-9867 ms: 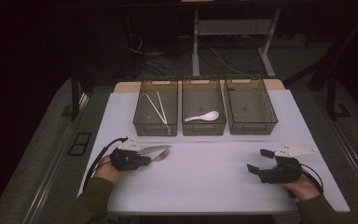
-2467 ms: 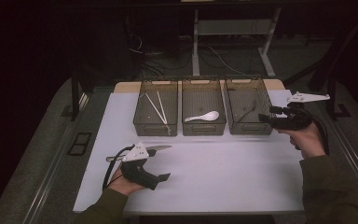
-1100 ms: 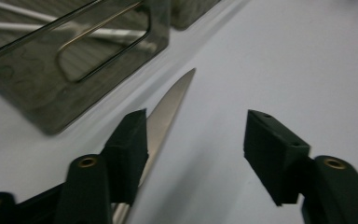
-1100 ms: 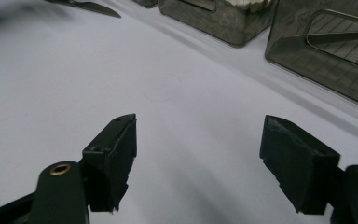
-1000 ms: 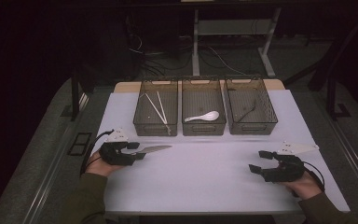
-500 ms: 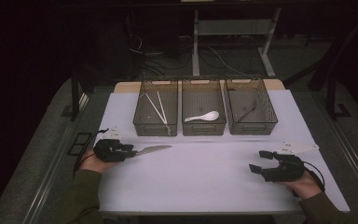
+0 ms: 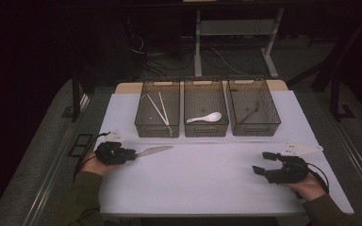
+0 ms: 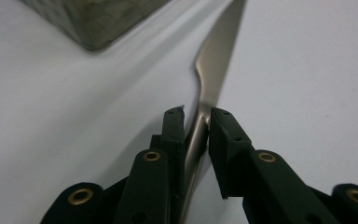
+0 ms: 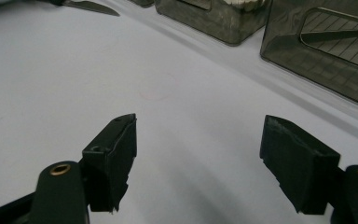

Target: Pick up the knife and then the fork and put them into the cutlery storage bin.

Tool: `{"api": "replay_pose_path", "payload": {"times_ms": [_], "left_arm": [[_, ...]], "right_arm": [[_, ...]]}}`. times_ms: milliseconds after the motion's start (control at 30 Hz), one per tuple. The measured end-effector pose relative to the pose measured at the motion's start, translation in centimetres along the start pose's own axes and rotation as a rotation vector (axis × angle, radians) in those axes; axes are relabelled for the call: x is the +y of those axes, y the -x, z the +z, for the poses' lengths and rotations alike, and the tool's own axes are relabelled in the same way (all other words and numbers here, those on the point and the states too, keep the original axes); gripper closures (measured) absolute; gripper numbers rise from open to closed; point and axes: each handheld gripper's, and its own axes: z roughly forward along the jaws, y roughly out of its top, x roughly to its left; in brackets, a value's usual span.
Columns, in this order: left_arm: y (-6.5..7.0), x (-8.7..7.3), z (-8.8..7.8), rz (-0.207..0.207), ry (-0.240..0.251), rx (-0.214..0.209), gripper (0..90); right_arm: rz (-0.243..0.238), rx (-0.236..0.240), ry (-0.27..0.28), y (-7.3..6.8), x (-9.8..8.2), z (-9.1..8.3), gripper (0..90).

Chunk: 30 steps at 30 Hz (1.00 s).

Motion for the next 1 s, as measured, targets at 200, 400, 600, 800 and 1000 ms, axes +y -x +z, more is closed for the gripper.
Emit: {"api": "replay_pose_path", "payload": {"times_ms": [200, 400, 600, 800, 1000], "left_arm": [[0.8, 0.2, 0.0, 0.018, -0.029, -0.029, 77.9], [1.6, 0.6, 0.2, 0.048, -0.058, -0.004, 74.3], [1.7, 0.8, 0.3, 0.063, -0.081, 0.015, 78.6], [1.9, 0.9, 0.2, 0.072, -0.091, 0.031, 79.0], [2.5, 0.8, 0.1, 0.076, -0.08, 0.058, 79.1]], "right_arm": [[-0.004, -0.001, 0.002, 0.0, 0.0, -0.1, 27.0], [-0.006, -0.002, -0.001, 0.0, 0.0, 0.0, 27.1], [-0.007, 0.001, -0.005, 0.0, 0.0, 0.0, 27.1], [-0.008, 0.002, -0.009, -0.1, 0.0, 0.1, 27.3], [-0.008, 0.005, -0.006, 0.0, 0.0, 0.0, 27.3]]}}
